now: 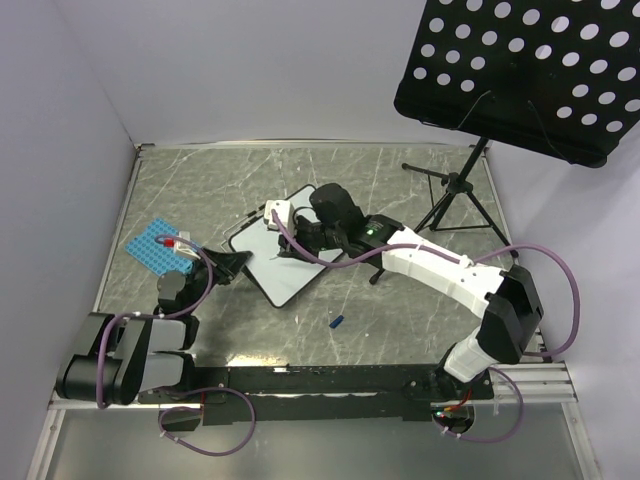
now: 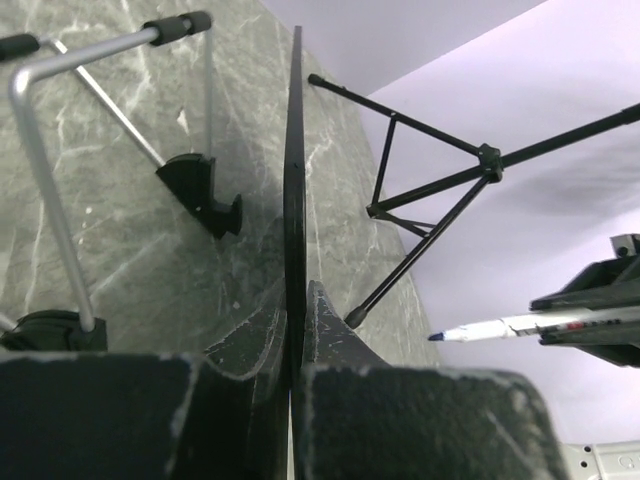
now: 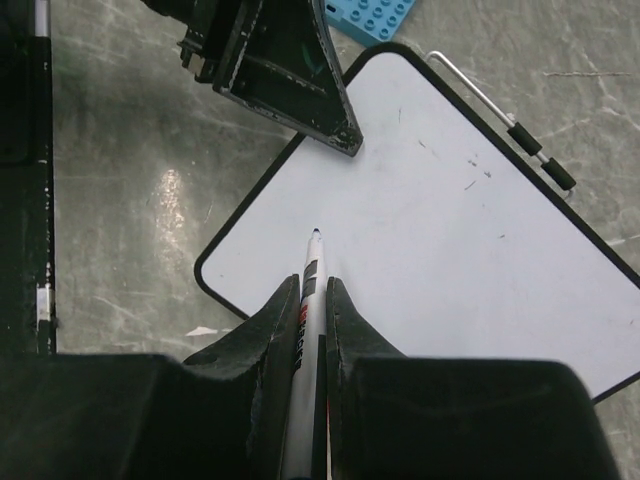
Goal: Write a sentence on the whiteboard
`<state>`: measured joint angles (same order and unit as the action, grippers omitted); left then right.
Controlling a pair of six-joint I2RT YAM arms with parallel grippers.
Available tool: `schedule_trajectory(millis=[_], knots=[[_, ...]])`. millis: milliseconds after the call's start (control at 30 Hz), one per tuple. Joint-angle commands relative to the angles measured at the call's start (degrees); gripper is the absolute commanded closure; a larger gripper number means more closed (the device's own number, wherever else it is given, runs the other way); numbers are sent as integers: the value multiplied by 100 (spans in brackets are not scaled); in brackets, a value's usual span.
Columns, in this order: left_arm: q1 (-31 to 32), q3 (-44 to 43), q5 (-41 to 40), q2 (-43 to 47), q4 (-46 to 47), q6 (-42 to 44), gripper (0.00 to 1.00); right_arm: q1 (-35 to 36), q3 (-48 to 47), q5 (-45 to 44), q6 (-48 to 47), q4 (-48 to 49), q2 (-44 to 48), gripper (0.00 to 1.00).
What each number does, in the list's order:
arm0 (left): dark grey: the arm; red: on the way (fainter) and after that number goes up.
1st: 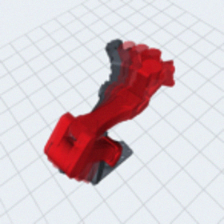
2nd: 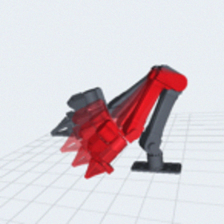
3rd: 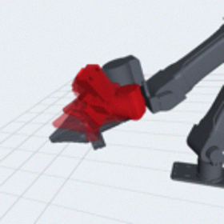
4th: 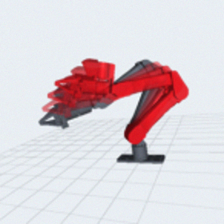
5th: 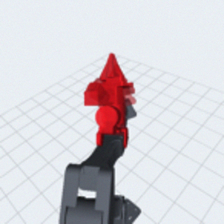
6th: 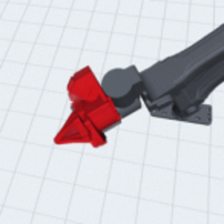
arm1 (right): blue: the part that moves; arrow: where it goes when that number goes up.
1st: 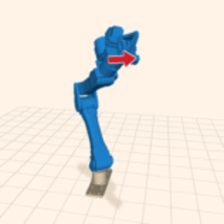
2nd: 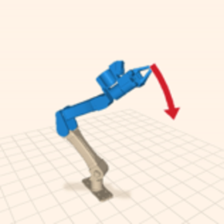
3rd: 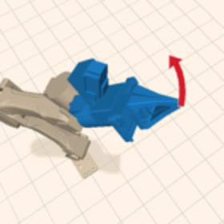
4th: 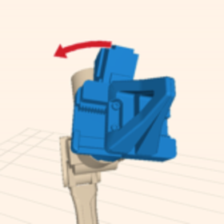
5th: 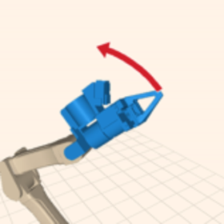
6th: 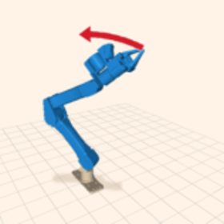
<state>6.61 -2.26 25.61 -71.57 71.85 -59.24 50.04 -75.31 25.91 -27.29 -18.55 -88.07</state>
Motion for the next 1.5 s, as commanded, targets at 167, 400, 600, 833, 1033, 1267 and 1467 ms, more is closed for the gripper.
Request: schedule_trajectory(millis=[167,400,600,833,1033,1267,1467], knots=[[24,499,261,-437,1516,53,99,50,324,54,-5,905,-122,100],[33,507,199,107,761,264,99,6,421,107,145,1081,-61,100],[33,525,41,784,76,352,99,-56,272,133,136,1002,-105,100],[33,525,6,1136,-391,466,99,-135,-116,186,303,721,-342,100],[33,560,23,1014,-348,405,99,-170,-195,265,382,607,-316,100],[33,481,146,759,-181,106,99,-363,-1081,660,303,-463,-579,100],[33,552,76,873,-338,510,99,-741,-1742,1443,-22,-1424,-650,100]])
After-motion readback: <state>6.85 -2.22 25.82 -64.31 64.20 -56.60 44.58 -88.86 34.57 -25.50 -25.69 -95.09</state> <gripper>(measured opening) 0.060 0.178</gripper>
